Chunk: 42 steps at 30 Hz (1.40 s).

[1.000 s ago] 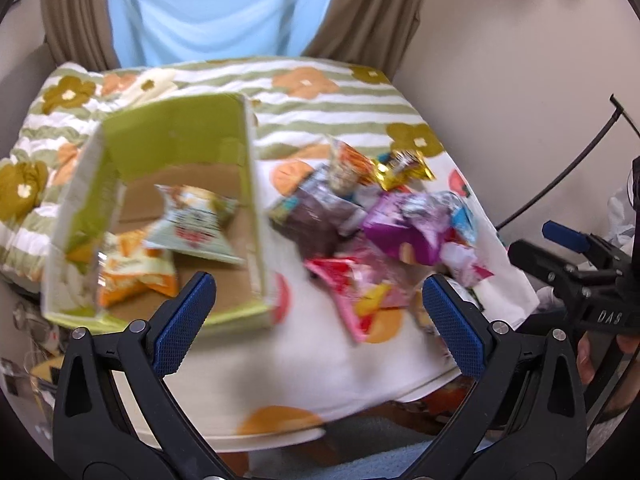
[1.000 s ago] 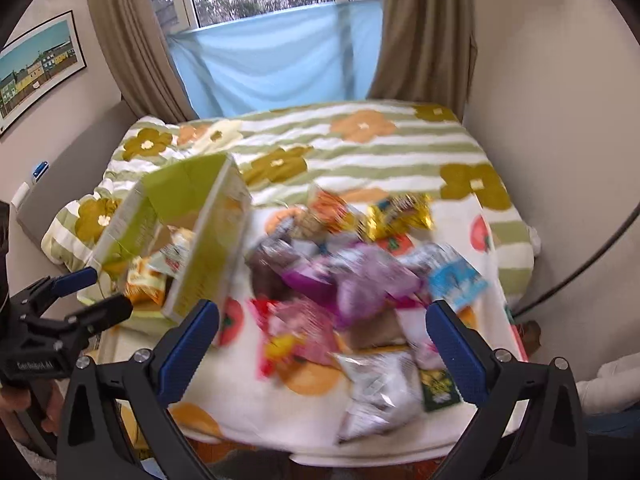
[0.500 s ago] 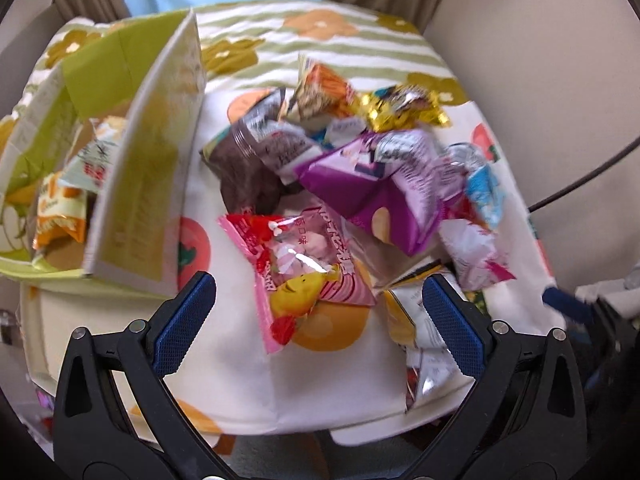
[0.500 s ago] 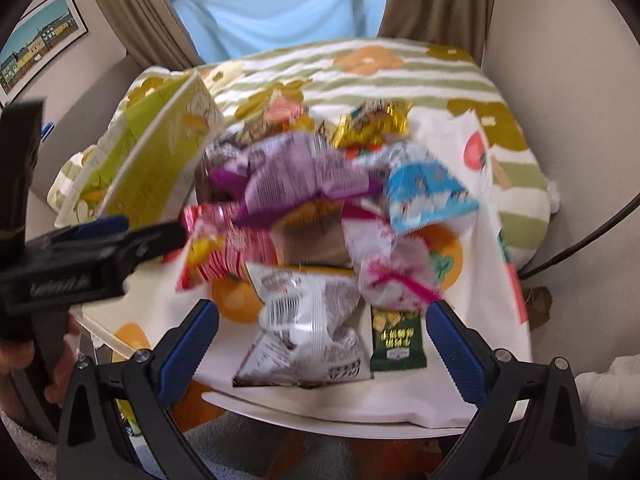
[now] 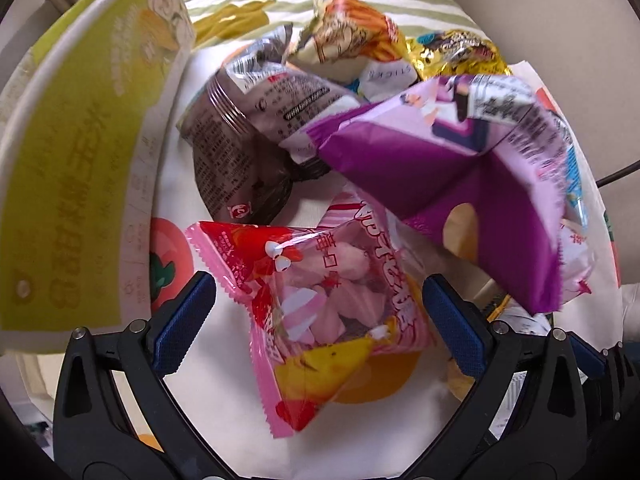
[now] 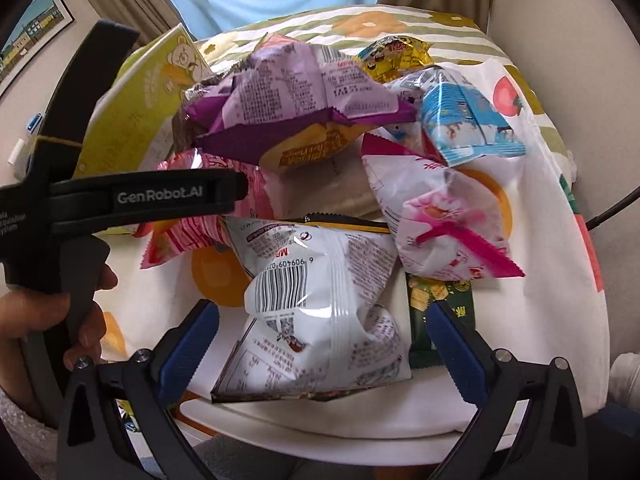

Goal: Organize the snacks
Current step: 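Grasp the pink strawberry candy bag with the left gripper while the right grasps a white snack bag, then drop the pink bag into the box with the left gripper while the right drops the white bag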

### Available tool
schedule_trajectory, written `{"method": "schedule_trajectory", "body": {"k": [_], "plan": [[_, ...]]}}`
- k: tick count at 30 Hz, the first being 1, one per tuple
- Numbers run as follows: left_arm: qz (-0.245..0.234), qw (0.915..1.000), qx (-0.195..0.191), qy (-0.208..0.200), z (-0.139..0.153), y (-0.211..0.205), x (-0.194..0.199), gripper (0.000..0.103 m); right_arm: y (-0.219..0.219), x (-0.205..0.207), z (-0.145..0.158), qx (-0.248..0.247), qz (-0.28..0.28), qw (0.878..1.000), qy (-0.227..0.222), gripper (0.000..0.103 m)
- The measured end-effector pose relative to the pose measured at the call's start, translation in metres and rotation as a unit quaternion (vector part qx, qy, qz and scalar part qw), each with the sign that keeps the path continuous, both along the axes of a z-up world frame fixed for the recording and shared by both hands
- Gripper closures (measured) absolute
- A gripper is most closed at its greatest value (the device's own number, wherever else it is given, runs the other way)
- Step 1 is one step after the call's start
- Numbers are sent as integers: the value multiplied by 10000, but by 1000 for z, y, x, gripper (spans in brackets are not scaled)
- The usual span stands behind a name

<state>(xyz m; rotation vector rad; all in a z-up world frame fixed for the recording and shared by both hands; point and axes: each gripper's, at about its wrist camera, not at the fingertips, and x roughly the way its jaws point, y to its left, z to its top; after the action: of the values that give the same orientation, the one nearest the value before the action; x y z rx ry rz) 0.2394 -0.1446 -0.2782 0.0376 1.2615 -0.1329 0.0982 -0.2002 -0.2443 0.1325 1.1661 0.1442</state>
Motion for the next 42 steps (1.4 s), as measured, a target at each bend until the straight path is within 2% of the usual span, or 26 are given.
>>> {"method": "schedule_trajectory", "body": {"k": [1,3,9,13,18,22,33,42], "plan": [[-8,10000,-11,20,-2,0,1,4,2,1,-2,-36,3,10000,4,0],[-34,9998,-143,106,-6,2,2,21,5,2,-6,-116,14,9999,14,0],[-73,9994,-296,176,-11,7,2,28,12,5,-14,-171,31,9998,63,0],[-99,9994,-295,172,-8,11,-5,30,16,4,-17,-200,34,9998,70,3],[-165,9998,-86,67,-2,18,-20,31,18,8,-22,-243,54,9996,117,22],[-191,9998,24,-8,5,23,-33,31,19,8,-24,-240,55,9997,86,24],[-69,9999,41,-139,25,31,-53,31,21,0,-14,-168,123,9998,2,40],[64,9987,-20,-497,62,32,-77,31,20,-17,12,-26,277,9993,-262,42]]}}
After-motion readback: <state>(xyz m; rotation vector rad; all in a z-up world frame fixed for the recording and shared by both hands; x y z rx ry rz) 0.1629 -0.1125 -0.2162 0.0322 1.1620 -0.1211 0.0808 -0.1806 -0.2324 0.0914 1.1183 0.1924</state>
